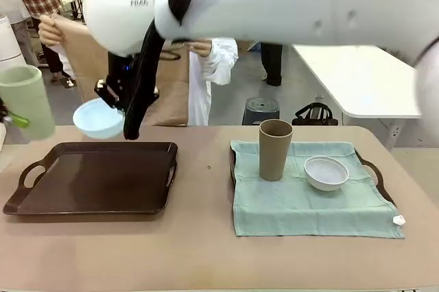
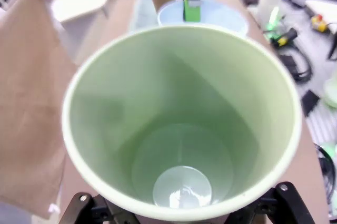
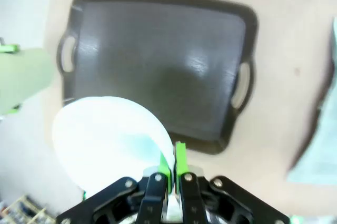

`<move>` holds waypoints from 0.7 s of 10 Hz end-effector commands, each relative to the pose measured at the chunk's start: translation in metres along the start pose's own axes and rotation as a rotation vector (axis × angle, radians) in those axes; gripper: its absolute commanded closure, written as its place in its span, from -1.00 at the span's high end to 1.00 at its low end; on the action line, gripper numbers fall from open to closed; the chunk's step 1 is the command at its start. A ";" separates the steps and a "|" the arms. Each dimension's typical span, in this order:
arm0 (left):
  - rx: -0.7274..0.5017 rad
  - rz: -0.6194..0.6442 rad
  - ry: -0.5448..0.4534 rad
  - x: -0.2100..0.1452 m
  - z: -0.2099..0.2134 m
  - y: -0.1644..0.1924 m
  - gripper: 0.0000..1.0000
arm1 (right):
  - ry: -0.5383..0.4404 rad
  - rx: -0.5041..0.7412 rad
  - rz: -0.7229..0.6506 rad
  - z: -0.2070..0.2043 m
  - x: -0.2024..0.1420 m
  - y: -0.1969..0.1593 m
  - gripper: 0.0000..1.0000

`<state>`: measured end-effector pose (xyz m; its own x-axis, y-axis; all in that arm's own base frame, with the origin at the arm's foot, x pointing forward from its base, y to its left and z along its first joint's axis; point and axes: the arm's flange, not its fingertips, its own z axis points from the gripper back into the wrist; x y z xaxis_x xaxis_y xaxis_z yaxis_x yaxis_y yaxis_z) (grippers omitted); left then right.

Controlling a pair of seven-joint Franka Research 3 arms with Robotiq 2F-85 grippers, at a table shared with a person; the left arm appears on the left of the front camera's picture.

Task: Set up a tray with a mat and arrange the tableware.
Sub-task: Pick up the Picnic Bowl and Reusable plastic cup from the Handle tray in front of the human's position and hold them in the air.

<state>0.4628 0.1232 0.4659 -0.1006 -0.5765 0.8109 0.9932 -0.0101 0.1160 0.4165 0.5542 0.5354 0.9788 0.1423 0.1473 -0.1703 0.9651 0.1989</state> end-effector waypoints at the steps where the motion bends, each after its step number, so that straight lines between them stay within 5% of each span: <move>1: 0.050 0.012 0.000 0.019 0.012 -0.022 -0.43 | -0.025 -0.048 -0.037 0.005 -0.027 -0.015 -1.00; 7: 0.059 -0.010 0.000 0.029 0.027 -0.023 -0.43 | -0.021 -0.025 -0.020 0.024 -0.024 -0.006 -1.00</move>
<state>0.4319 0.1270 0.4986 -0.0958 -0.5707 0.8156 0.9888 0.0397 0.1439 0.3899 0.5386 0.5535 0.9810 0.1092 0.1606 -0.1373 0.9748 0.1760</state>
